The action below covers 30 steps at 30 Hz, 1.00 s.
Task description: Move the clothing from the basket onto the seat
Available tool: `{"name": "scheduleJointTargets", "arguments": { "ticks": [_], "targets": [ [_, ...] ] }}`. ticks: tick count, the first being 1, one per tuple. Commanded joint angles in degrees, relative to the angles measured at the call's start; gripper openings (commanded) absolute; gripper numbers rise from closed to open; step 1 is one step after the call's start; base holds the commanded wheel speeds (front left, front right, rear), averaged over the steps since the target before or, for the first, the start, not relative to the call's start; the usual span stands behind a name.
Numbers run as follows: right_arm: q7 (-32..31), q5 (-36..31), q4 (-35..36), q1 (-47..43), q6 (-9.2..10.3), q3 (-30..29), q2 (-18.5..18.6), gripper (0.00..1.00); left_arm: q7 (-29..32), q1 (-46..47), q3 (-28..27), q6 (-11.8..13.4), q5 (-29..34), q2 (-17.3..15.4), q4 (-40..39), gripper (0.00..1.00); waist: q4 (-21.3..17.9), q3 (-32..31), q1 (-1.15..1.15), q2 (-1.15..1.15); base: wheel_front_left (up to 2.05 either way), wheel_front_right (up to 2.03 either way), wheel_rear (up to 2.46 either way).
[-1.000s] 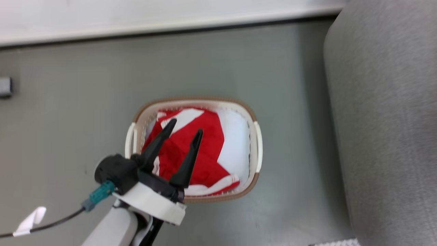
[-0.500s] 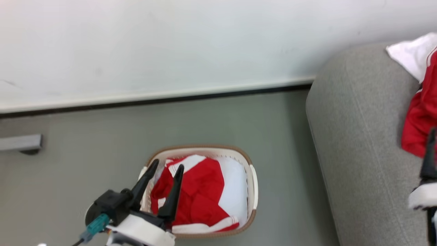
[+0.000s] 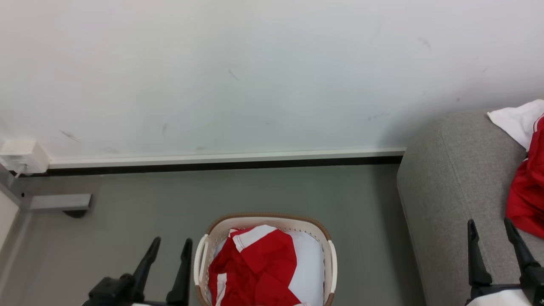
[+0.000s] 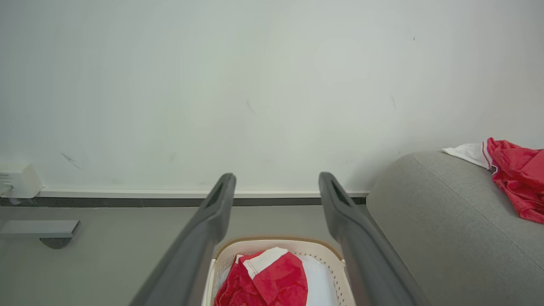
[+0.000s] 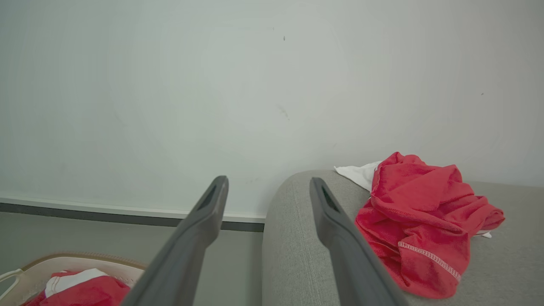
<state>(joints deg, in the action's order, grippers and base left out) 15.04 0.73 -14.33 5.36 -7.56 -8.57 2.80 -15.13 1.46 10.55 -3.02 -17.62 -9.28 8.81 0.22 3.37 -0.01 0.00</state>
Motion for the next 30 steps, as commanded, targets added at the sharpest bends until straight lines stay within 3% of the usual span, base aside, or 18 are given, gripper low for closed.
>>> {"name": "scheduleJointTargets", "arguments": {
  "ticks": [1,11,30],
  "targets": [
    [0.2,1.0,0.7,-1.5,0.14,0.5,0.2,1.00,0.0,-1.5,-1.1,-0.4,1.2,0.4,0.6,1.00,0.6,-1.1,0.01,0.00,0.00,0.00,0.00],
    [0.2,5.6,0.3,-6.6,0.14,7.5,0.2,1.00,0.0,-5.4,-7.9,-2.9,5.0,3.4,3.7,1.00,0.5,-3.9,0.01,0.00,0.00,0.00,0.00],
    [0.2,7.4,-2.4,-6.1,0.14,7.3,0.2,1.00,0.0,-5.8,-10.8,-4.5,6.8,5.6,5.5,1.00,-0.3,-4.4,0.01,0.00,0.00,0.00,0.00]
  ]
}}
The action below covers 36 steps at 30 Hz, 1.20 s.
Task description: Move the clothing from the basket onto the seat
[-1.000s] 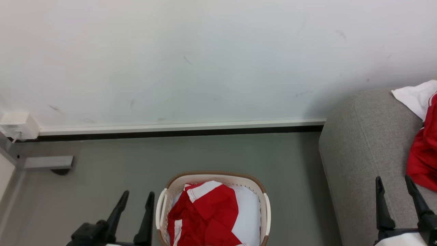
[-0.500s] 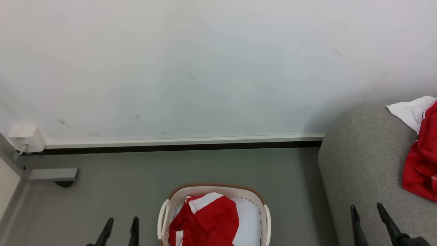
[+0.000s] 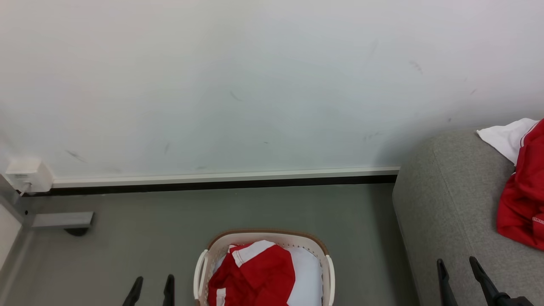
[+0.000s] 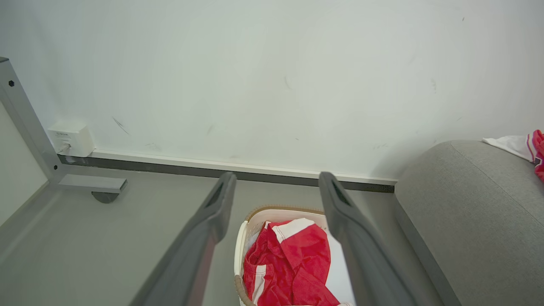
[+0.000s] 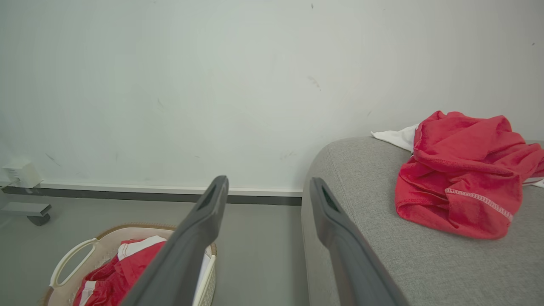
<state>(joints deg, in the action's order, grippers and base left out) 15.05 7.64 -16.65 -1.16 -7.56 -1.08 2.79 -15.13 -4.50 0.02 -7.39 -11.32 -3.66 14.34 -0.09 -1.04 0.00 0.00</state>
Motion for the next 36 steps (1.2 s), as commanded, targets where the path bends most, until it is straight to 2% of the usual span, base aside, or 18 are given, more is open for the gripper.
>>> {"name": "scheduleJointTargets", "arguments": {
  "ticks": [1,9,14,21,25,36],
  "targets": [
    [0.2,0.4,-0.1,0.4,0.14,-0.1,0.2,1.00,0.0,0.1,-0.3,-0.1,0.4,0.0,0.1,1.00,-0.1,0.0,0.00,0.00,0.00,0.00,0.00],
    [0.2,0.4,-0.1,1.1,0.14,0.6,0.2,1.00,0.0,0.5,1.6,0.0,-0.3,-0.2,0.0,1.00,-1.4,0.9,0.00,0.00,0.00,0.00,0.00],
    [0.2,0.2,1.2,2.6,0.15,1.4,0.2,1.00,0.0,3.3,5.3,-0.1,-0.8,-1.9,0.7,1.00,-3.0,4.2,0.00,0.00,0.00,0.00,0.00],
    [0.2,0.0,4.4,7.2,0.15,2.7,0.2,1.00,0.0,13.8,13.1,-0.1,-1.4,-6.4,4.5,1.00,-6.2,12.5,0.00,0.00,0.00,0.00,0.00],
    [0.2,0.5,7.1,10.4,0.15,3.6,0.2,1.00,0.1,21.8,16.9,-0.1,-0.8,-9.1,10.1,1.00,-8.5,18.7,0.00,0.00,0.00,0.00,0.00],
    [0.1,4.1,13.9,17.0,0.15,6.0,0.1,1.00,8.4,42.8,25.3,-0.1,0.3,-13.5,26.0,1.00,-13.3,34.7,0.00,0.00,0.00,0.00,0.00]
  ]
}}
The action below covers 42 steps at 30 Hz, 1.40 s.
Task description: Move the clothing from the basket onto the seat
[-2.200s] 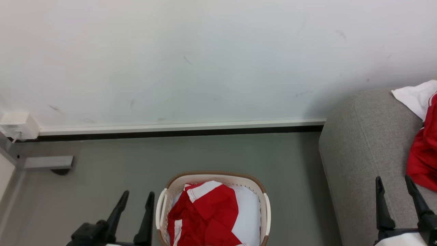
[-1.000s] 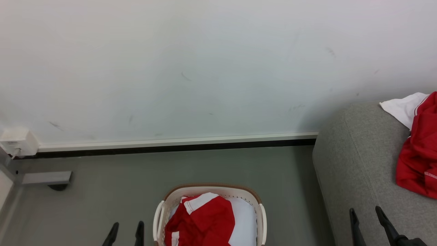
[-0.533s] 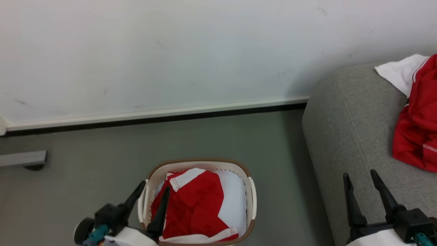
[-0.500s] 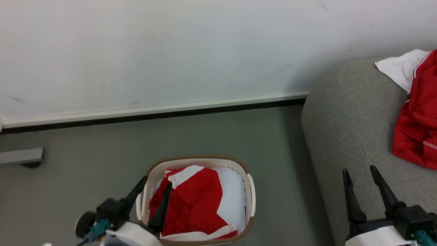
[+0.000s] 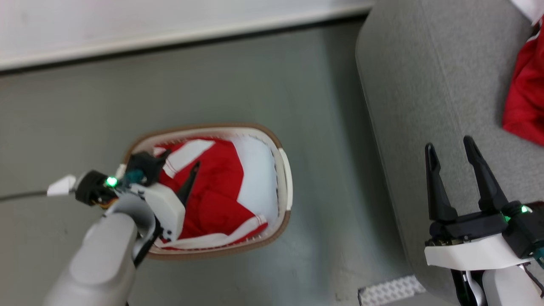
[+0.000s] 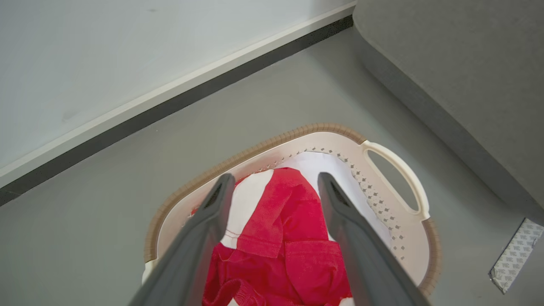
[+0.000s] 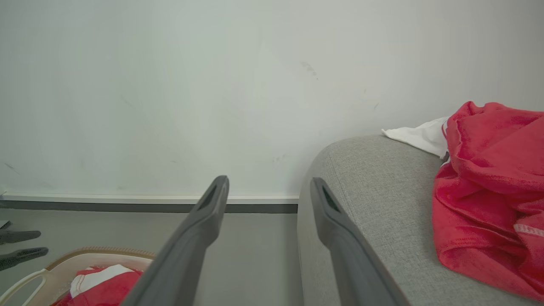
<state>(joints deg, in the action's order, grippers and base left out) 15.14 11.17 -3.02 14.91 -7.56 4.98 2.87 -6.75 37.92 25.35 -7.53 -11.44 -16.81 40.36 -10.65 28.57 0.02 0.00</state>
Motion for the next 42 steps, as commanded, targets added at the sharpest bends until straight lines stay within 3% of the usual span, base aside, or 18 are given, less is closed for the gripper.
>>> {"name": "scheduleJointTargets", "arguments": {
  "ticks": [1,15,29,31,32,36,42],
  "targets": [
    [0.0,0.9,0.8,1.2,0.15,0.3,0.0,1.00,0.8,2.0,0.2,0.1,0.6,-0.7,1.3,1.00,-3.1,6.4,-0.02,0.00,0.00,0.00,0.00],
    [0.0,7.8,7.4,4.7,0.15,3.2,0.0,1.00,2.8,15.8,2.1,0.6,3.0,-5.3,14.7,1.00,-6.4,19.0,-0.02,0.00,0.00,0.00,0.00],
    [0.0,10.6,8.7,4.4,0.15,3.5,0.0,1.00,2.0,22.4,4.5,1.2,4.6,-5.5,20.7,1.00,-7.9,26.2,-0.02,0.00,0.00,0.00,0.00],
    [0.0,11.1,8.7,4.1,0.15,3.4,0.0,1.00,1.6,22.7,5.1,1.2,5.0,-5.7,21.3,0.45,-8.2,26.6,-0.02,0.00,0.00,0.00,0.00],
    [0.0,11.3,8.7,4.0,0.15,3.4,0.0,1.00,1.4,22.7,5.3,1.2,5.2,-5.8,21.6,0.00,-8.3,26.8,-0.02,0.00,0.00,0.00,0.00],
    [0.0,11.5,8.5,3.8,0.15,3.5,0.0,1.00,-0.1,22.7,5.9,1.0,4.8,-5.5,22.3,0.00,-8.6,26.8,-0.02,0.00,0.00,0.00,0.00],
    [0.0,10.3,6.5,3.9,0.15,2.5,0.0,1.00,-3.9,20.6,5.3,0.7,1.9,-2.5,22.4,0.00,-6.8,22.4,-0.02,0.00,0.00,0.00,0.00]
  ]
}}
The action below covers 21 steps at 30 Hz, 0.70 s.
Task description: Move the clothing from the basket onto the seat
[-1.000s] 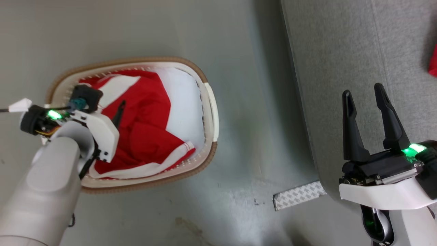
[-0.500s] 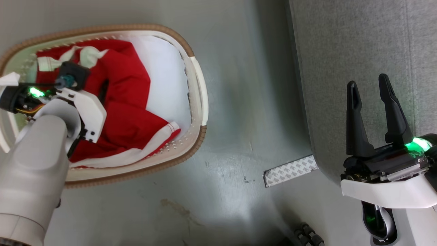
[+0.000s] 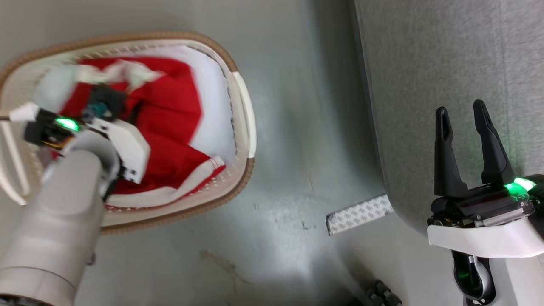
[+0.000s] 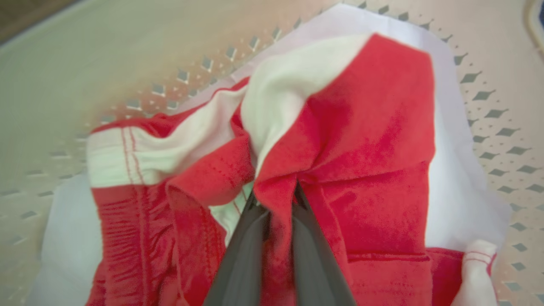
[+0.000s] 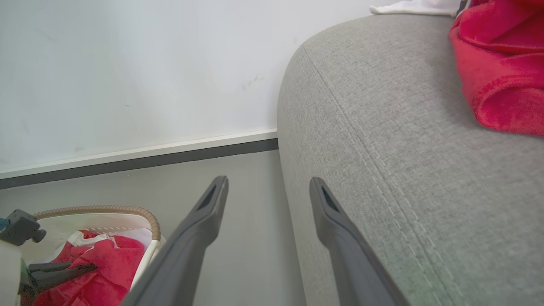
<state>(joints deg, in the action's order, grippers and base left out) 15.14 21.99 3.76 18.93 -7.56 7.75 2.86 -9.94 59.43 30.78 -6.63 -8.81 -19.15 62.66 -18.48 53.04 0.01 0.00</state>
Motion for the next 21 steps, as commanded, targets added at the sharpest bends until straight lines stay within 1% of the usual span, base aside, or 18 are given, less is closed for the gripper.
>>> {"name": "scheduleJointTargets", "arguments": {
  "ticks": [1,2,3,5,12,16,21],
  "targets": [
    [0.0,-0.6,-0.7,-0.2,0.15,-0.4,0.1,1.00,-1.2,-1.3,-0.2,-0.2,-1.4,0.3,0.1,0.00,1.5,-3.2,-0.01,0.00,0.00,0.00,0.00],
    [0.0,-0.8,-1.2,-0.2,0.15,-0.7,0.1,1.00,-1.9,-1.8,-0.3,-0.3,-1.7,1.0,-0.1,0.00,2.0,-4.5,-0.01,0.00,0.00,0.00,0.00],
    [0.0,-0.8,-1.2,-0.2,0.15,-0.7,0.1,1.00,-1.9,-1.8,-0.3,-0.3,-1.7,1.0,-0.1,0.00,2.0,-4.5,-0.01,0.00,0.00,0.00,0.00],
    [0.0,-1.6,-2.0,-0.4,0.15,-1.3,0.1,1.00,-3.1,-3.0,-0.4,-0.3,-2.6,2.3,-0.5,0.00,3.0,-7.4,-0.01,0.00,0.00,0.00,0.00],
    [0.0,-3.7,-6.3,-2.5,0.15,-3.1,0.1,1.00,-5.1,-9.5,-2.4,-0.8,-7.8,6.0,-3.9,0.00,6.7,-20.4,-0.01,0.00,0.00,0.00,0.00],
    [0.0,-4.3,-8.8,-5.0,0.15,-4.1,0.1,1.00,-5.2,-14.4,-3.7,-0.8,-10.1,7.6,-8.1,0.00,8.7,-28.5,-0.01,0.00,0.00,0.00,0.00],
    [0.0,-5.6,-11.3,-9.1,0.15,-5.6,0.1,1.00,-5.2,-22.1,-5.9,-0.3,-12.3,8.3,-15.6,0.00,11.2,-37.4,-0.01,0.00,0.00,0.00,0.00]
  ]
}}
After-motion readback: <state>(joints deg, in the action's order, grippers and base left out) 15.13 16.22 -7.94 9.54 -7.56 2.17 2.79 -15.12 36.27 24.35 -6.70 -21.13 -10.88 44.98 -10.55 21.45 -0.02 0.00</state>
